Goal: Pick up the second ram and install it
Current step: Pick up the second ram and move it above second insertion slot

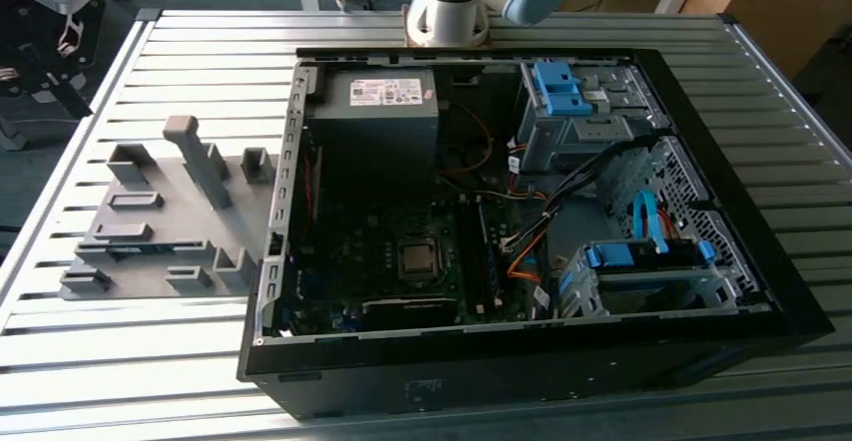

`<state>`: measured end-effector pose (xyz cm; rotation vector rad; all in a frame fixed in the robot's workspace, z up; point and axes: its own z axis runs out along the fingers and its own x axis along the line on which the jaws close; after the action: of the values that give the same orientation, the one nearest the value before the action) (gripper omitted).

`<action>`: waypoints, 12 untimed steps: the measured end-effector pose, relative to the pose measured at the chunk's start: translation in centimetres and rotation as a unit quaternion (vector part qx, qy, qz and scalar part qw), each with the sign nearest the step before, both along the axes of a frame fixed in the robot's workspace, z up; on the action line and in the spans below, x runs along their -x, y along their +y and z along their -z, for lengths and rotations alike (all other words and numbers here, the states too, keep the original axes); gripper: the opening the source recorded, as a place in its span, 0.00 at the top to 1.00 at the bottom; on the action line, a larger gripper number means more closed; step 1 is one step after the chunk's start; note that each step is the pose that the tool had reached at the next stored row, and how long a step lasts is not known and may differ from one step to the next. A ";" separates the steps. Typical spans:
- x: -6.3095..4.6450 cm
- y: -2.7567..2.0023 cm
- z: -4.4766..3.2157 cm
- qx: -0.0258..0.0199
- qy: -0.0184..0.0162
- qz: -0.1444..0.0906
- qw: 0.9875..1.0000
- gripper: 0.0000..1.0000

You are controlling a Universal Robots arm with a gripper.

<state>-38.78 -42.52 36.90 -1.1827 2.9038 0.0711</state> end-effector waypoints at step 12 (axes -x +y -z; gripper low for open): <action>0.0 -0.03 0.00 0.000 0.000 -0.060 0.998 0.89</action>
<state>-38.83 -42.55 36.89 -1.3570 2.8297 0.0713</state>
